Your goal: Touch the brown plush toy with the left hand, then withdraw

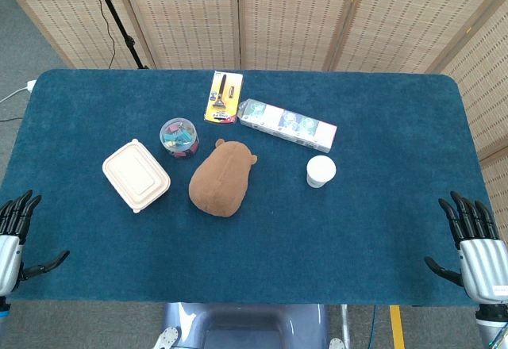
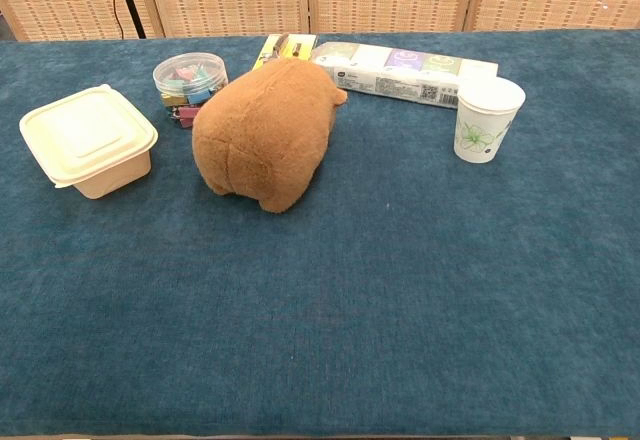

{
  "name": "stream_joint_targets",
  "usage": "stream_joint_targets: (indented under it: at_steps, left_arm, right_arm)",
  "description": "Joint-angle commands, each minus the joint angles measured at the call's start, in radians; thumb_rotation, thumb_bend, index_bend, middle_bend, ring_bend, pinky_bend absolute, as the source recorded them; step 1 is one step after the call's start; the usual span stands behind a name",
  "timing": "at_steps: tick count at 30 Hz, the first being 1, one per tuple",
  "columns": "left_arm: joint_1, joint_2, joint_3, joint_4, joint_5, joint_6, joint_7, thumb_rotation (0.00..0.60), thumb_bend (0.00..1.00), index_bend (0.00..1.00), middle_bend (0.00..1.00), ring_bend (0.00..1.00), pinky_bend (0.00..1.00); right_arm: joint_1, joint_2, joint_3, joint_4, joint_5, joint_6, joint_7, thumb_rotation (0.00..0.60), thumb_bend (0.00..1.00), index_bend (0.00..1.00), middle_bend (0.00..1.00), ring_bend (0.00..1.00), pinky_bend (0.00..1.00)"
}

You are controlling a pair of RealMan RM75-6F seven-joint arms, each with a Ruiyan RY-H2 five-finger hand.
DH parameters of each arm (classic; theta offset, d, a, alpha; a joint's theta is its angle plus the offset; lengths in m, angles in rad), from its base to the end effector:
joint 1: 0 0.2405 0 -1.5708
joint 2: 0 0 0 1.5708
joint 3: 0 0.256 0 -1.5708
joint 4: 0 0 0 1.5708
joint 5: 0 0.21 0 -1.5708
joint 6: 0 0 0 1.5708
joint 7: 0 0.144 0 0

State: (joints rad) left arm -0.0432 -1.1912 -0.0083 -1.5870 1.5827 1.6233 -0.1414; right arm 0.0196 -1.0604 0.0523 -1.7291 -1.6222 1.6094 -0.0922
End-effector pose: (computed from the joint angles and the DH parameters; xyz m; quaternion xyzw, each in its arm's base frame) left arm -0.3011 0.1586 0.1466 -0.5537 -0.4089 -0.4740 0.5491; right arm -0.2801 -0.1595 0.1779 0.5976 -0.3330 0.4209 0.5957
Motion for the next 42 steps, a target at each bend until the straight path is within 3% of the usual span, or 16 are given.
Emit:
stream_joint_targets:
  at_steps: [1,7,12,16,19,24,28,34,42]
  left_arm:
    - [-0.051,-0.009,-0.044,-0.009,0.008,-0.031,0.003,0.08,0.0,0.0,0.0,0.0,0.0]
    - [-0.194,-0.053,-0.131,-0.04,0.066,-0.114,0.098,0.078,0.0,0.0,0.0,0.0,0.0]
    - [-0.311,-0.107,-0.198,-0.051,0.04,-0.229,0.176,0.073,0.0,0.0,0.0,0.0,0.0]
    - [-0.424,-0.195,-0.253,0.025,0.038,-0.306,0.275,0.072,0.0,0.0,0.0,0.0,0.0]
    - [-0.499,-0.273,-0.277,0.103,0.031,-0.355,0.28,0.064,0.0,0.0,0.0,0.0,0.0]
    - [-0.616,-0.405,-0.317,0.236,-0.074,-0.497,0.322,0.065,0.0,0.0,0.0,0.0,0.0]
    - [-0.7,-0.515,-0.328,0.35,-0.119,-0.572,0.314,0.064,0.0,0.0,0.0,0.0,0.0]
    - [-0.788,-0.643,-0.328,0.501,-0.117,-0.593,0.258,0.061,0.0,0.0,0.0,0.0,0.0]
    - [-0.841,-0.789,-0.274,0.717,-0.098,-0.595,0.153,0.061,0.0,0.0,0.0,0.0,0.0]
  right_arm:
    - [0.002,0.002,-0.001,-0.003,0.005,-0.008,0.008,0.6,0.0,0.0,0.0,0.0,0.0]
    - [0.004,0.007,0.003,-0.007,0.016,-0.013,0.021,0.6,0.0,0.0,0.0,0.0,0.0]
    - [0.005,0.013,0.007,-0.006,0.025,-0.016,0.04,0.6,0.0,0.0,0.0,0.0,0.0]
    - [0.007,0.021,0.012,-0.001,0.032,-0.02,0.068,0.6,0.0,0.0,0.0,0.0,0.0]
    - [0.008,0.024,0.014,0.002,0.035,-0.021,0.083,0.6,0.0,0.0,0.0,0.0,0.0]
    - [0.012,0.034,0.016,0.009,0.025,-0.017,0.125,0.6,0.0,0.0,0.0,0.0,0.0]
    - [0.01,0.041,0.018,0.019,0.019,-0.008,0.158,0.6,0.0,0.0,0.0,0.0,0.0]
    - [0.012,0.05,0.018,0.027,0.028,-0.015,0.192,0.6,0.0,0.0,0.0,0.0,0.0]
    - [0.017,0.058,0.024,0.038,0.049,-0.031,0.233,0.6,0.0,0.0,0.0,0.0,0.0]
